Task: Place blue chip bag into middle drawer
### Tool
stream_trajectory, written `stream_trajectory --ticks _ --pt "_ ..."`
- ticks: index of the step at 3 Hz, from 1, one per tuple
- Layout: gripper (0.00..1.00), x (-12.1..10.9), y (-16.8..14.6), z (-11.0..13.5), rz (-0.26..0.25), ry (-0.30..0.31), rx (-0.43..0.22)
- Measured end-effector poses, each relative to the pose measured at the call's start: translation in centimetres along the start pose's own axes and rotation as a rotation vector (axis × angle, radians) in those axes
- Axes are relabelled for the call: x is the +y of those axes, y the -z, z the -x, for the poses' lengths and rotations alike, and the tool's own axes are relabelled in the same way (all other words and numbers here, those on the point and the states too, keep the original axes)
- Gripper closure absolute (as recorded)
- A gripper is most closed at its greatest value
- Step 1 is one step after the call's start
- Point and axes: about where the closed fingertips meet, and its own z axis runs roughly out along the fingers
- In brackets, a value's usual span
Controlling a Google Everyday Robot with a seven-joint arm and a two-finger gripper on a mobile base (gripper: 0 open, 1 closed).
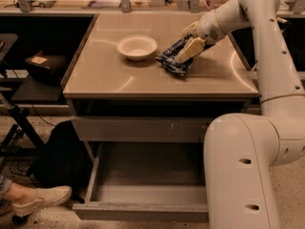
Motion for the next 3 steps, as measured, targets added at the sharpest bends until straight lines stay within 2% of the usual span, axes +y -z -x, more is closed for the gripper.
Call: stream_trajectory --ticks 2,3 --pt "0.88 0.00 0.00 0.00 0.000 0.000 0.000" --pt "1.00 -0.25 -0.42 0.10 -0.004 -0.004 -0.016"
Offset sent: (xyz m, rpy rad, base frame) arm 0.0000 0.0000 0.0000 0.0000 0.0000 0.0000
